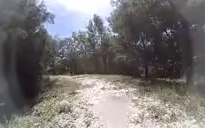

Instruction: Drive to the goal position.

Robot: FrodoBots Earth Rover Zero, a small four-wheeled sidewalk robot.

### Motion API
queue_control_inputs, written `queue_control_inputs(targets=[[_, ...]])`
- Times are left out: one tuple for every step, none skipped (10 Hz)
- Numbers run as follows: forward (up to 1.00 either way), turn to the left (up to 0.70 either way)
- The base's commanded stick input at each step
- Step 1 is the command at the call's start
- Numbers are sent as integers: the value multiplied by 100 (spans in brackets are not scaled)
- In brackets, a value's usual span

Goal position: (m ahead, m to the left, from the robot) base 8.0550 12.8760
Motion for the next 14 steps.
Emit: queue_control_inputs(targets=[[0,0],[0,0],[0,0],[0,0],[49,0],[70,0],[70,0],[70,0],[70,0],[70,0],[70,0],[70,0],[70,0],[70,0]])
